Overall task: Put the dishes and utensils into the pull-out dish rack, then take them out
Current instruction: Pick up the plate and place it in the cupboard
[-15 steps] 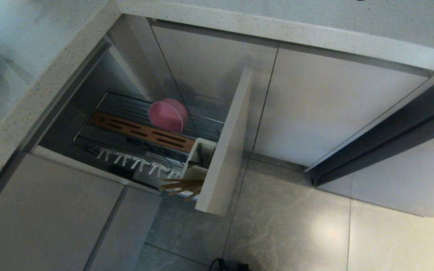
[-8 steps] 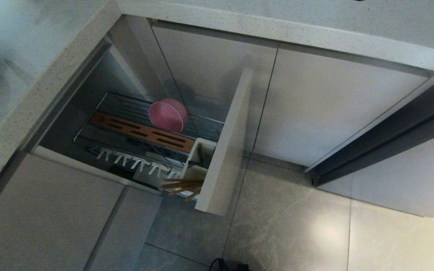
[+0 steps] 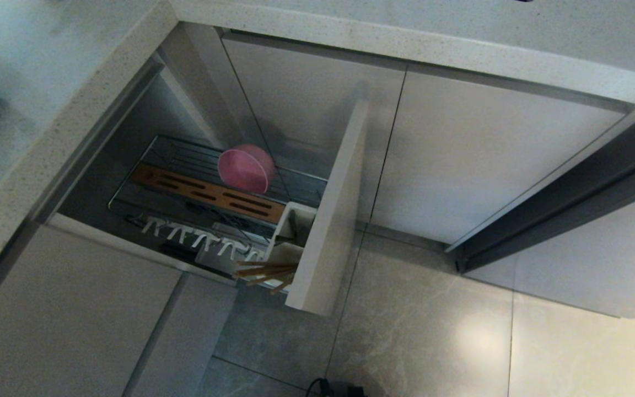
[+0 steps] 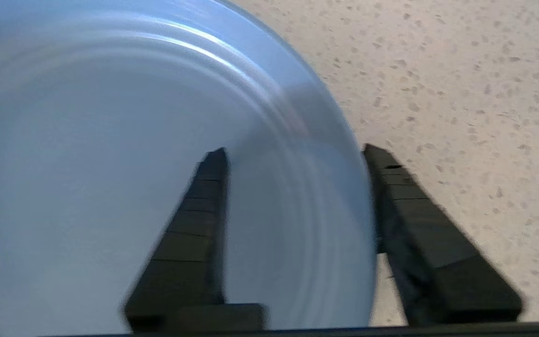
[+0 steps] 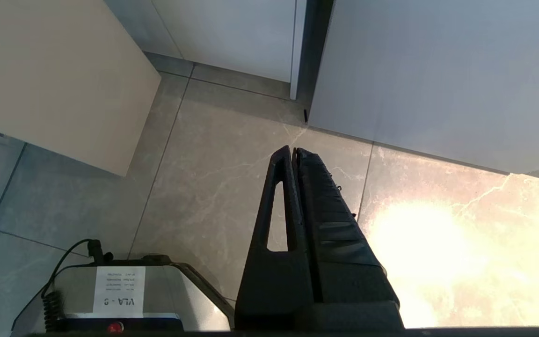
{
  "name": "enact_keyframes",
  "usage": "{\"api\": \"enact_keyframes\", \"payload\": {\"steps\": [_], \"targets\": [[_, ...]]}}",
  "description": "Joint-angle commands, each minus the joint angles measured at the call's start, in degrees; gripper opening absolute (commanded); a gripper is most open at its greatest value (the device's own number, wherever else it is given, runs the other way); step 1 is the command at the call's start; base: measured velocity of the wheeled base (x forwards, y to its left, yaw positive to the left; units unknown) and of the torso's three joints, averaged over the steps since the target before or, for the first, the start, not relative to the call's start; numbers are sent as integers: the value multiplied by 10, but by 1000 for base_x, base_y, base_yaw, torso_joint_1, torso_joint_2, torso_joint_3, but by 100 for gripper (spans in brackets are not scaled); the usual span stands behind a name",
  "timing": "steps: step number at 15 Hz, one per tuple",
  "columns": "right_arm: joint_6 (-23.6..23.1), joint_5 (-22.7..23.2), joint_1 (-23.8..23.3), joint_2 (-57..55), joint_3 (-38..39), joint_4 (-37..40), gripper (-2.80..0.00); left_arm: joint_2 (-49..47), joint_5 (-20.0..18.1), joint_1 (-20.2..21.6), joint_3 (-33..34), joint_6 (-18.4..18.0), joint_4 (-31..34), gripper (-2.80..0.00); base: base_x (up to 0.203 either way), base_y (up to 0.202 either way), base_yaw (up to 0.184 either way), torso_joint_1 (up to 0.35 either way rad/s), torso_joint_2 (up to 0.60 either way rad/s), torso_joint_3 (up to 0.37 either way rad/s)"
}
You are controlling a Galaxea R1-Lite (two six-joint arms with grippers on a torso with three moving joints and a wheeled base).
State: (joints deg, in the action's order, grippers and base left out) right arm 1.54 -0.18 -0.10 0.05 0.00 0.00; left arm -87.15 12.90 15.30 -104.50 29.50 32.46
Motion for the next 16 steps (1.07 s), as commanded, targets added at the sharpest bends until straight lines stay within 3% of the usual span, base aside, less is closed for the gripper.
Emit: {"api": "enact_keyframes", "payload": {"steps": [1,10,14,16], "targets": [[0,1,0,0,0,0,-280,0,2,1,0,1,2,-280,0,0,0,0,0,0],[0,0,0,0,0,0,-280,21,-2,-6,0,9,7,-280,0,0,0,0,0,0],[0,0,0,0,0,0,-280,51,-29,-21,-50,-5,129,-280,0,0,0,0,0,0],[0,0,0,0,0,0,-280,78,-38,-23,-51,-47,137,-280,0,0,0,0,0,0]]}}
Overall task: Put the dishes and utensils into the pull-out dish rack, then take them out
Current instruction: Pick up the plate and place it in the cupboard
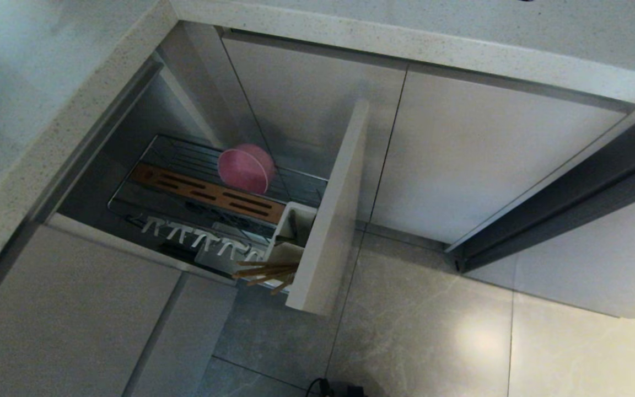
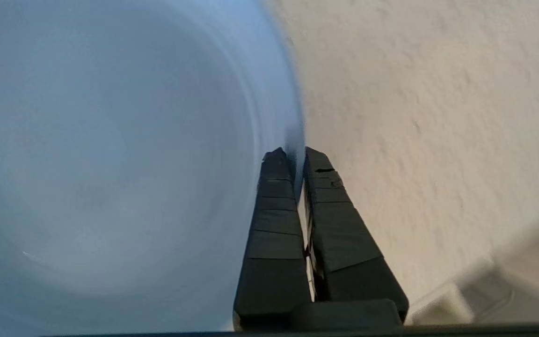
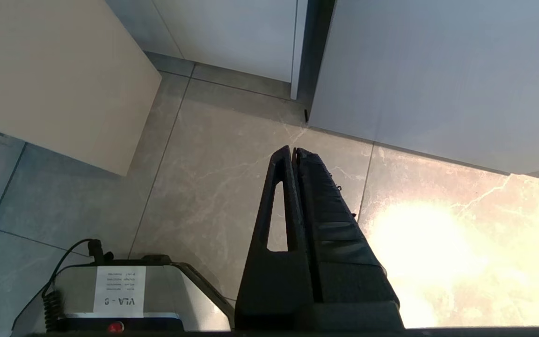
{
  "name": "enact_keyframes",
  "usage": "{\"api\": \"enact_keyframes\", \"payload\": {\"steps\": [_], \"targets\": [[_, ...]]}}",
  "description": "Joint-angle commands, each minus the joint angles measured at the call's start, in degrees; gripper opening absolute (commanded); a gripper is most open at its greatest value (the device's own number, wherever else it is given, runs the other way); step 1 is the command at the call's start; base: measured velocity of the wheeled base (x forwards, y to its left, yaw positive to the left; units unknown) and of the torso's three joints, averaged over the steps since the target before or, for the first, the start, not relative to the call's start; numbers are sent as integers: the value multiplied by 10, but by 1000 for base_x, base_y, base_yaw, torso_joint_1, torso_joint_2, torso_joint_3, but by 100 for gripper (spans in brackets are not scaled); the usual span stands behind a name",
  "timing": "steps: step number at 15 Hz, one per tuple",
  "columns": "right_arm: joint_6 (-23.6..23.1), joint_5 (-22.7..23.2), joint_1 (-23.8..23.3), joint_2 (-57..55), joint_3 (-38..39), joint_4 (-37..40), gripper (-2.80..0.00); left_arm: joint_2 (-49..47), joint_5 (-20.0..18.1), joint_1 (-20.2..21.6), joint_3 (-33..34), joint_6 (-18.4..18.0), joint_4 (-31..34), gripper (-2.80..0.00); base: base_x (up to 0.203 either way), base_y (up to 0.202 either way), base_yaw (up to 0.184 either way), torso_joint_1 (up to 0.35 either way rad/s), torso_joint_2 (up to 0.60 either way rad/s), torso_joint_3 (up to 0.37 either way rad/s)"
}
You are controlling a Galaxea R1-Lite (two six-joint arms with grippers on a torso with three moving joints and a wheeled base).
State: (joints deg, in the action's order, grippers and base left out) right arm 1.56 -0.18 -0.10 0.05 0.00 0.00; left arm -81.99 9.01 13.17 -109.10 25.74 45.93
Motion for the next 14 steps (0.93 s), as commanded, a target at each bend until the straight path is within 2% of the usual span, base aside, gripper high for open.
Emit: {"api": "enact_keyframes", "payload": {"steps": [1,4,6,9,11,12,13,14], "targets": [[0,0,0,0,0,0,-280,41,0,-4,-5,-14,2,-280,0,0,0,0,0,0],[0,0,0,0,0,0,-280,78,1,-9,-5,-24,1,-280,0,0,0,0,0,0],[0,0,0,0,0,0,-280,102,1,-9,-5,-53,1,-280,0,0,0,0,0,0],[-1,0,0,0,0,0,-280,132,-2,-8,-4,-66,5,-280,0,0,0,0,0,0],[-1,0,0,0,0,0,-280,148,-4,-8,-3,-58,4,-280,0,0,0,0,0,0],[0,0,0,0,0,0,-280,154,-11,-9,-3,-38,2,-280,0,0,0,0,0,0],[-1,0,0,0,0,0,-280,163,-27,-9,-3,-19,-4,-280,0,0,0,0,0,0],[0,0,0,0,0,0,-280,175,-61,-9,-3,6,-16,-280,0,0,0,0,0,0]]}}
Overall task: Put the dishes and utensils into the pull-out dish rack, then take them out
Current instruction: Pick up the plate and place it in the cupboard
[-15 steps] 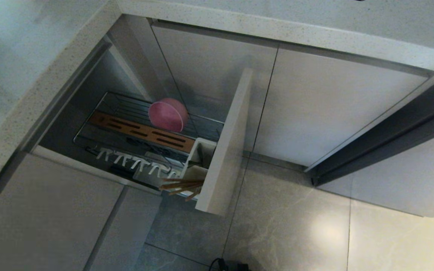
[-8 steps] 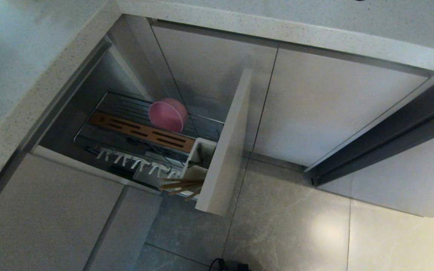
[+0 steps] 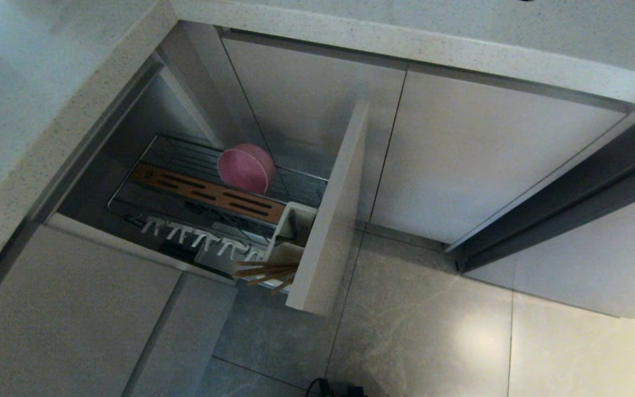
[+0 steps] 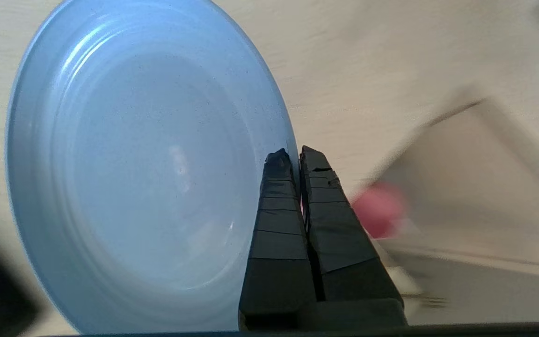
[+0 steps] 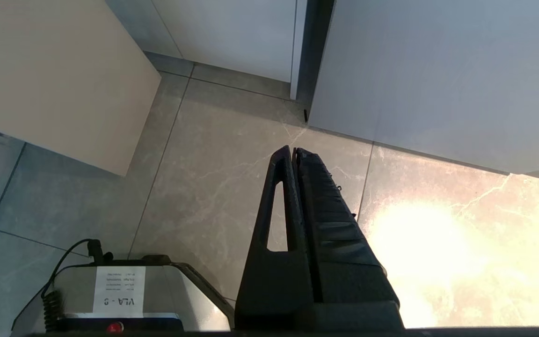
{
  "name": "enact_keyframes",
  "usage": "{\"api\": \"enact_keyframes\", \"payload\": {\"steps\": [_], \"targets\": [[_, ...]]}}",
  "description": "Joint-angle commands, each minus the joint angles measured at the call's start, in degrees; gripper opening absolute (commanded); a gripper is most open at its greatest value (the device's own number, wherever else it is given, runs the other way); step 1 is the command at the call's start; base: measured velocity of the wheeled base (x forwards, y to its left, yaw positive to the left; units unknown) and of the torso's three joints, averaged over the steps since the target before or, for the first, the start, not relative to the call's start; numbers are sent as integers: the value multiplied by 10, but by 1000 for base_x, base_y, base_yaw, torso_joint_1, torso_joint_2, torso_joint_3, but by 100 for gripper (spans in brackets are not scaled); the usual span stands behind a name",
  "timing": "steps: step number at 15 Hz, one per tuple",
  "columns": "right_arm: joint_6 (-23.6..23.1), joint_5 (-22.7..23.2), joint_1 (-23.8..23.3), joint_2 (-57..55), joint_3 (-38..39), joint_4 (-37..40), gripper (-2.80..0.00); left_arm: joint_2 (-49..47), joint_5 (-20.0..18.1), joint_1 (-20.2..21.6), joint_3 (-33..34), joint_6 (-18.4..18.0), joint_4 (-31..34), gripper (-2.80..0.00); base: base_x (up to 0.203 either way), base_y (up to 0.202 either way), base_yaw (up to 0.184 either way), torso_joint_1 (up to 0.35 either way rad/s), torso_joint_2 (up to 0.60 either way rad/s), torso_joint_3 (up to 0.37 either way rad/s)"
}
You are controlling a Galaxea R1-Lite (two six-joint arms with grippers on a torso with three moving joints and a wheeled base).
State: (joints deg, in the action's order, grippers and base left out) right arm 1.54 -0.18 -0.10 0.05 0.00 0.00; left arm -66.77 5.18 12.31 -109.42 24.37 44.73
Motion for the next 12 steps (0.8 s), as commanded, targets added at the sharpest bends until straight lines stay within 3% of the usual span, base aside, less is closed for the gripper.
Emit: {"api": "enact_keyframes", "payload": {"steps": [1,3,5,9,12], "targets": [[0,0,0,0,0,0,-280,34,-60,0,0,53,-9,-280,0,0,0,0,0,0],[0,0,0,0,0,0,-280,56,-138,0,0,110,-12,-280,0,0,0,0,0,0],[0,0,0,0,0,0,-280,74,-190,-1,0,173,-20,-280,0,0,0,0,0,0],[0,0,0,0,0,0,-280,107,-306,-1,11,242,-35,-280,0,0,0,0,0,0],[0,0,0,0,0,0,-280,114,-333,0,15,336,-68,-280,0,0,0,0,0,0]]}}
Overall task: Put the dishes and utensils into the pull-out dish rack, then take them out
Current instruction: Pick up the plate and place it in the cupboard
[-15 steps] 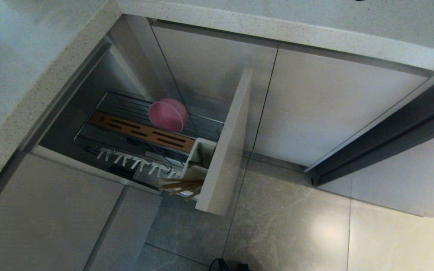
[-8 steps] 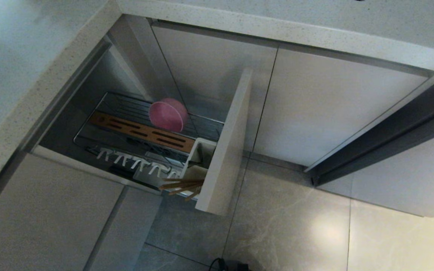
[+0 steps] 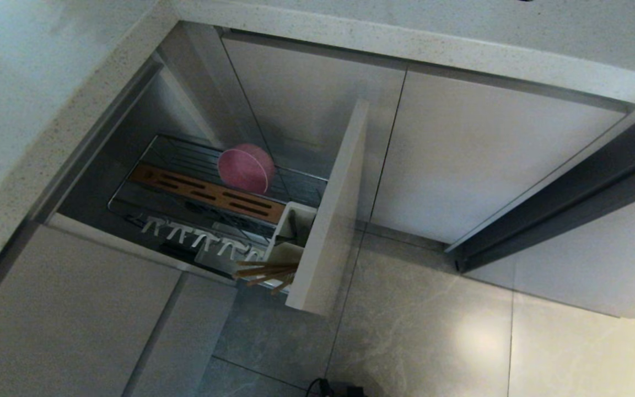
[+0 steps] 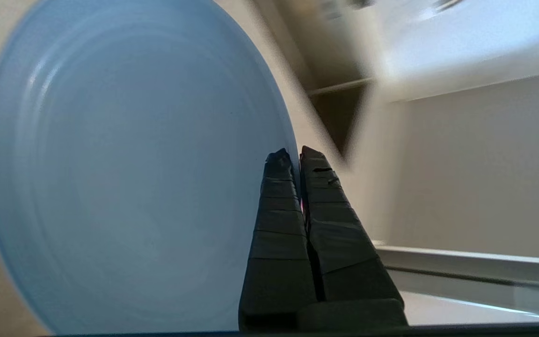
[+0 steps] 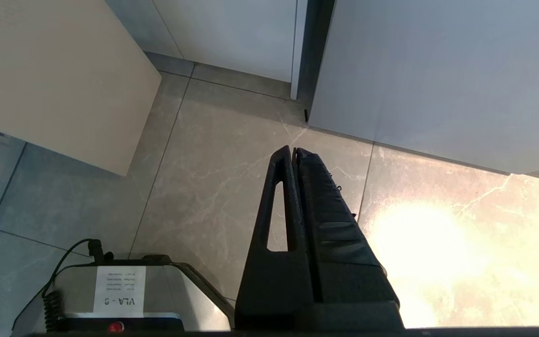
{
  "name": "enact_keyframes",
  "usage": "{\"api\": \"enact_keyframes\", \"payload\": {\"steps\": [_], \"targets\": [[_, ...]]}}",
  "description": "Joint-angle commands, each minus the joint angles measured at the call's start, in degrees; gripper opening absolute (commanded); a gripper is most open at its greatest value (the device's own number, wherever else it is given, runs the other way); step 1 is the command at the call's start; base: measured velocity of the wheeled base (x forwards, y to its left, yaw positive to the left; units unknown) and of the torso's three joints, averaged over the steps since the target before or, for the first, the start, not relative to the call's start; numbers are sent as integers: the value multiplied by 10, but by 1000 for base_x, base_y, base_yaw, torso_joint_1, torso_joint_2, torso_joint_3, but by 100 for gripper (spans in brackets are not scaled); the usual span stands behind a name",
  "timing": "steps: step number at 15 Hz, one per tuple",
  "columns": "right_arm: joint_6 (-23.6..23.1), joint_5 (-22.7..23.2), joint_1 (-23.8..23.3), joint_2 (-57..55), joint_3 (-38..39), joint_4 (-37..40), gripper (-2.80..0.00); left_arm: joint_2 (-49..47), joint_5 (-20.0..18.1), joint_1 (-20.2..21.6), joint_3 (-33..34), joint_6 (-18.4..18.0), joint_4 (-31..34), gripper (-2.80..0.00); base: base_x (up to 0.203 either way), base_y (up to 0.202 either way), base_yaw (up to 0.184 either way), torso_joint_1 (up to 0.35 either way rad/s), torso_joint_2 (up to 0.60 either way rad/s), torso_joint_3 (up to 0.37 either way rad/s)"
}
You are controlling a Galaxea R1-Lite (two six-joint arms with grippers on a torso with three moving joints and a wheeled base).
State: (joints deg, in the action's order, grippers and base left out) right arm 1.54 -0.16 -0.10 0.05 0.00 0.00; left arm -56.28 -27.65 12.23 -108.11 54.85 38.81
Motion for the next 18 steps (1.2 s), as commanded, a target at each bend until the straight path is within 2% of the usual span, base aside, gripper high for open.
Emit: {"api": "enact_keyframes", "payload": {"steps": [1,2,3,8,10,12,15,18], "targets": [[0,0,0,0,-1,0,-280,10,-6,1,3,82,-33,-280,0,0,0,0,0,0],[0,0,0,0,0,0,-280,12,-7,1,3,152,-62,-280,0,0,0,0,0,0],[0,0,0,0,0,0,-280,14,-8,1,3,191,-79,-280,0,0,0,0,0,0],[0,0,0,0,0,0,-280,9,-7,22,15,337,-116,-280,0,0,0,0,0,0],[0,0,0,0,0,0,-280,3,-5,32,47,371,-161,-280,0,0,0,0,0,0],[0,0,0,0,0,0,-280,-12,-6,40,67,389,-181,-280,0,0,0,0,0,0],[0,0,0,0,0,0,-280,-28,-8,40,90,386,-181,-280,0,0,0,0,0,0],[0,0,0,0,0,0,-280,-51,-8,39,117,328,-180,-280,0,0,0,0,0,0]]}}
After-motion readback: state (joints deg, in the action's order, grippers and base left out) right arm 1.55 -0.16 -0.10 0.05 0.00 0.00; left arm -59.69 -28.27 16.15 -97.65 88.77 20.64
